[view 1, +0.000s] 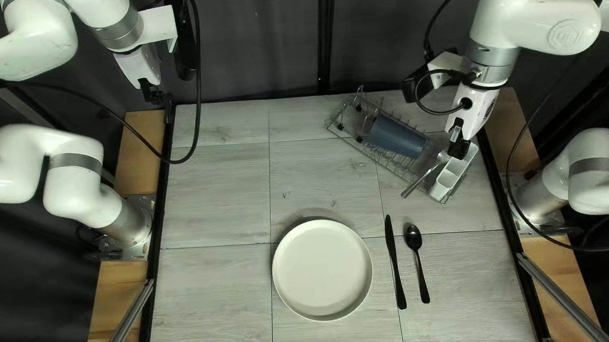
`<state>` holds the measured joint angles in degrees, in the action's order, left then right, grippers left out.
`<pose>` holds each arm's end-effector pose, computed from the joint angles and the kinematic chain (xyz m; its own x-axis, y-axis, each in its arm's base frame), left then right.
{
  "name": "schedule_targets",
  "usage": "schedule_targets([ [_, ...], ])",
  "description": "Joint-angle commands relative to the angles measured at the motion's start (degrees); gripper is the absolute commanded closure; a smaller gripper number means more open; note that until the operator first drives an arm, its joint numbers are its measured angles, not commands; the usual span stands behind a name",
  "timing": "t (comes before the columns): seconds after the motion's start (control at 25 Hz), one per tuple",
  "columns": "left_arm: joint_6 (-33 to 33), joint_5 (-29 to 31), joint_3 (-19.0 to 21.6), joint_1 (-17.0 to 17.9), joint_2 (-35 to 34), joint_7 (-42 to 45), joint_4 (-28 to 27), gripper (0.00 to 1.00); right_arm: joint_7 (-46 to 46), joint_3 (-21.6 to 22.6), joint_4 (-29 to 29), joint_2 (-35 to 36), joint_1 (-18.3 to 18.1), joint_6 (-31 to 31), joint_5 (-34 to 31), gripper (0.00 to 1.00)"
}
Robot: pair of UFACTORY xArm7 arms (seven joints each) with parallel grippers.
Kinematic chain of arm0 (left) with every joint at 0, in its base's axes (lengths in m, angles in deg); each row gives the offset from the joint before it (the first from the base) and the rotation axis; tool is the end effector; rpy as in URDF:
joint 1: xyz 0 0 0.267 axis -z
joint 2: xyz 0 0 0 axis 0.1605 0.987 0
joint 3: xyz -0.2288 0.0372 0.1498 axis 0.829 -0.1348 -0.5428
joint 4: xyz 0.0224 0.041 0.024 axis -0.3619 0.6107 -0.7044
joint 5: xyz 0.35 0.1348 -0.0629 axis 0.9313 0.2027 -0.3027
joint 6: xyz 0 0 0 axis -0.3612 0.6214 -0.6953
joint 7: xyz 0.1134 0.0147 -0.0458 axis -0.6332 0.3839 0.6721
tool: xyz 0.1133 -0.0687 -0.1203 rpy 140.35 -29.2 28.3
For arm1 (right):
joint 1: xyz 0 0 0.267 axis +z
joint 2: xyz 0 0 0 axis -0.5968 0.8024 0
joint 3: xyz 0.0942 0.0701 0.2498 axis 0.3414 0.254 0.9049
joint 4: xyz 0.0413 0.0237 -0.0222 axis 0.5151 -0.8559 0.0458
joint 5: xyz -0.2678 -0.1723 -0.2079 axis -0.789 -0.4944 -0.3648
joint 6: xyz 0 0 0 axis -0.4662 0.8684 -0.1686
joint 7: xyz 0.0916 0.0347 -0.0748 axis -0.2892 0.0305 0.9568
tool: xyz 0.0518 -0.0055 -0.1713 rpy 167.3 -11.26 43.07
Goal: Pick up and place plate onto table. Place down one fork to the left of the plate. Place spoon and knife to the right of the plate. Place cup above the knife and spoon
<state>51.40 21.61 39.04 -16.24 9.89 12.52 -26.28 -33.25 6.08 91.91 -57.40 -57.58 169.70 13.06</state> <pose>0.2197 0.2119 0.3374 0.9727 0.2319 -0.0083 0.2276 -0.9605 -0.1603 0.3354 -0.0258 0.2784 0.7218 -0.6494 -0.2393 -0.6917 -0.6647 -0.2824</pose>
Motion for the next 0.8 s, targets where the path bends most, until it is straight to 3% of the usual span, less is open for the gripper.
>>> schedule_targets([
  [0.04,0.00,0.00,0.00,0.00,0.01,0.00,0.00,0.00,8.14,-4.68,-1.03,3.55,0.33,-2.65,4.40,1.00],
  [0.32,0.00,0.00,0.00,0.00,0.00,0.00,0.00,0.00,7.70,-10.07,5.09,12.67,-1.48,-5.32,14.50,1.00],
  [0.64,0.00,0.00,0.00,0.00,0.00,0.00,0.00,0.00,1.60,-8.11,6.72,15.80,-0.68,-15.30,22.02,1.00],
  [0.8,0.00,0.00,0.00,0.00,0.00,0.00,0.00,0.00,1.60,-8.11,6.72,15.80,-0.68,-15.30,22.02,1.00],
])
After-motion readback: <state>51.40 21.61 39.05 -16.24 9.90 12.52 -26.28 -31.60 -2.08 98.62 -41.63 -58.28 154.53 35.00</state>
